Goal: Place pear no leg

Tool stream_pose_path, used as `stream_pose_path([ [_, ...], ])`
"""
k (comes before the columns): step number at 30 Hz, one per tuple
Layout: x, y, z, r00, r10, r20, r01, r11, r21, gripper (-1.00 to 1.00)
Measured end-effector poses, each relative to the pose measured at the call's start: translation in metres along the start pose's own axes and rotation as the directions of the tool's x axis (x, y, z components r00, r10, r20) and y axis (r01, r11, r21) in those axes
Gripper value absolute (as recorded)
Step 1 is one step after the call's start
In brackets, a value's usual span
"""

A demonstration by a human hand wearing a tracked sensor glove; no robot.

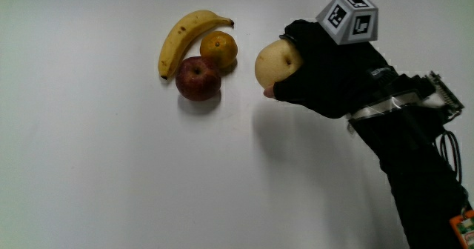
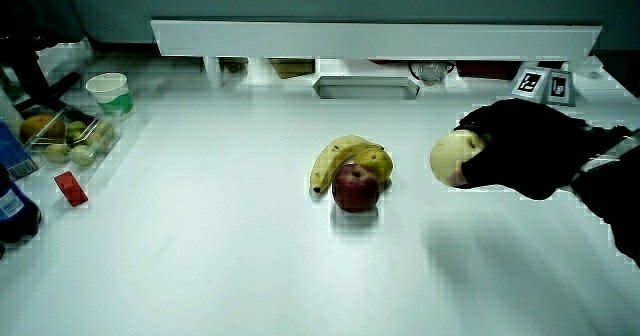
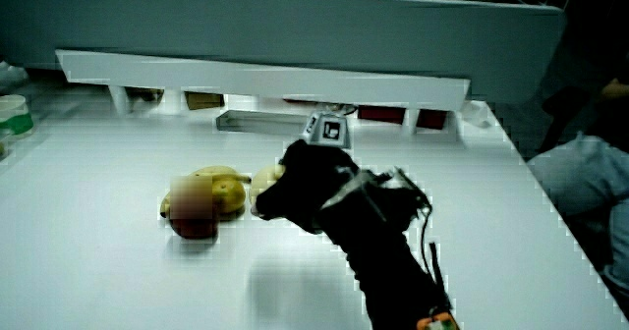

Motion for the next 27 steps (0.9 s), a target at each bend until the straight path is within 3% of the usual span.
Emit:
stream_pose_path([
  [7, -0.011, 0.02, -0.014, 1.0, -0.007, -0.008, 0.006, 0.9996, -0.026, 0.0],
  [10, -0.013, 0.03, -0.024, 0.999, -0.035, 0.008, 0.035, 0.9989, -0.031, 0.0],
  [11, -0.015, 0.031, -0.026, 1.0, -0.016, -0.006, 0.016, 0.9989, -0.044, 0.0],
  [14, -0.013, 0.04, -0.037, 0.999, -0.05, 0.013, 0.05, 0.9971, -0.057, 0.0],
  [16, -0.015, 0.042, -0.041, 0.999, -0.038, -0.005, 0.037, 0.9968, -0.071, 0.0],
  [27, -0.013, 0.056, -0.06, 0.997, -0.073, 0.022, 0.075, 0.9903, -0.117, 0.0],
])
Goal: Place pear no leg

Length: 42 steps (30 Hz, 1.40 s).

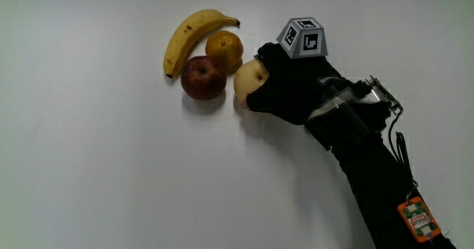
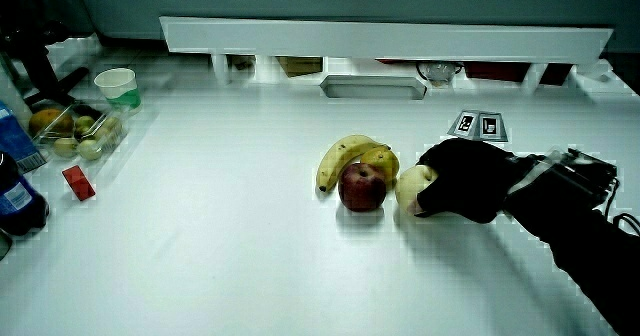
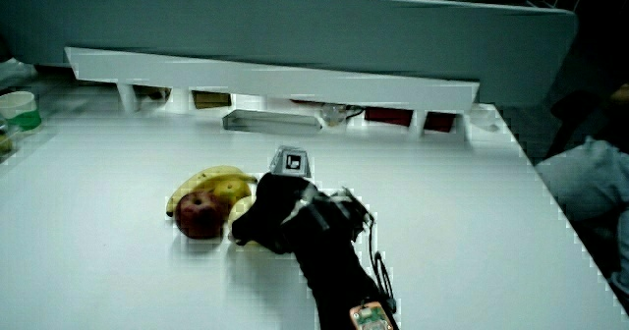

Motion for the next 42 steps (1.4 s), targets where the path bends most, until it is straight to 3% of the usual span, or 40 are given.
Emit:
stream_pose_path([
  [4, -0.001, 0.002, 0.0, 1.0, -0.017, 0.018, 0.017, 0.9997, -0.015, 0.0],
  [6, 0.001, 0.003, -0.001, 1.0, -0.019, -0.01, 0.019, 0.9992, -0.036, 0.0],
  [8, 0.0, 0.003, -0.002, 1.0, -0.017, 0.007, 0.017, 0.9991, -0.04, 0.0],
  [10, 0.004, 0.003, -0.003, 0.999, -0.025, -0.026, 0.024, 0.9988, -0.042, 0.0],
  [12, 0.003, 0.002, -0.004, 1.0, -0.023, -0.015, 0.022, 0.9988, -0.044, 0.0],
  [19, 0.008, 0.001, -0.011, 0.999, -0.015, -0.04, 0.012, 0.9962, -0.087, -0.44],
  [21, 0.008, -0.001, -0.012, 0.999, -0.028, -0.023, 0.026, 0.996, -0.085, -0.56],
  [26, 0.008, -0.012, -0.013, 1.0, -0.006, -0.019, 0.004, 0.9936, -0.113, -0.87],
  [29, 0.007, -0.021, -0.007, 1.0, 0.002, 0.006, -0.001, 0.9986, -0.053, -1.0],
  [32, 0.002, -0.034, 0.002, 0.999, 0.032, 0.0, -0.032, 0.9979, -0.057, -1.0],
  [33, 0.003, -0.039, 0.004, 1.0, 0.015, 0.017, -0.014, 0.9991, -0.041, -1.0],
  [34, 0.0, -0.047, 0.007, 0.999, 0.041, 0.017, -0.04, 0.9987, -0.031, -1.0],
  [37, -0.004, -0.062, 0.014, 0.998, 0.052, 0.038, -0.051, 0.9984, -0.022, -1.0],
  [41, -0.012, -0.086, 0.016, 0.992, 0.059, 0.114, -0.058, 0.9983, -0.006, -1.0],
  [42, -0.013, -0.093, 0.016, 0.984, 0.046, 0.174, -0.054, 0.9978, 0.039, -1.0],
])
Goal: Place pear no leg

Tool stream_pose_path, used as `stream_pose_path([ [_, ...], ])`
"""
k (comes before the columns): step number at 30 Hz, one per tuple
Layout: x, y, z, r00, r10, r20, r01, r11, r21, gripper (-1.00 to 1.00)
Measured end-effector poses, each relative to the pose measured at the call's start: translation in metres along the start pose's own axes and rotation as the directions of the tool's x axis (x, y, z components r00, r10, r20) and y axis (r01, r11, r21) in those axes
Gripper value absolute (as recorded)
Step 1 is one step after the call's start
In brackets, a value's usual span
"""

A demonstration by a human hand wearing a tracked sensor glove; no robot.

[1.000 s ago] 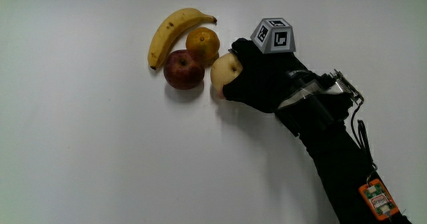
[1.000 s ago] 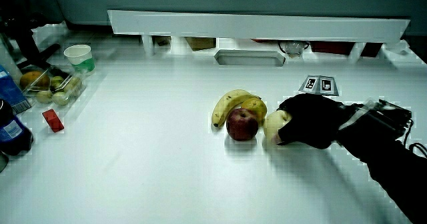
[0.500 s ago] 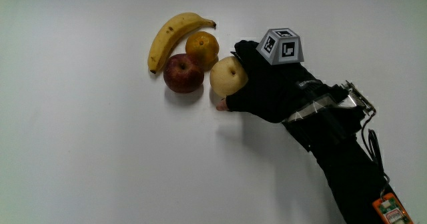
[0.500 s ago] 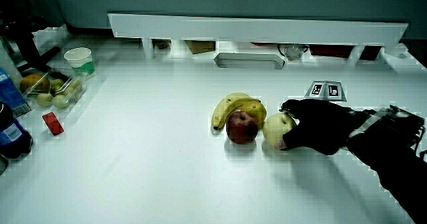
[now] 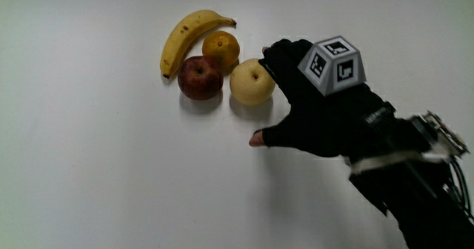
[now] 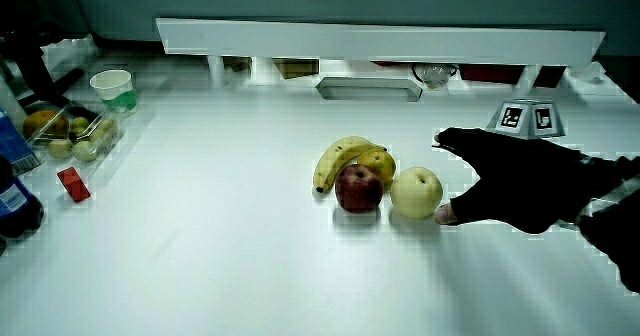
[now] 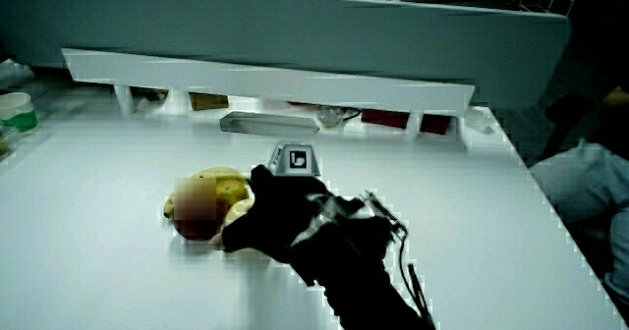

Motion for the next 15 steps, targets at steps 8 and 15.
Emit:
stream_pose_path([
  [8, -0.025, -0.065, -0.001, 0.984, 0.012, 0.18, -0.027, 0.9963, 0.082, -1.0],
  [15, -0.029, -0.105, -0.018, 0.957, 0.035, 0.289, -0.055, 0.9966, 0.061, -1.0],
])
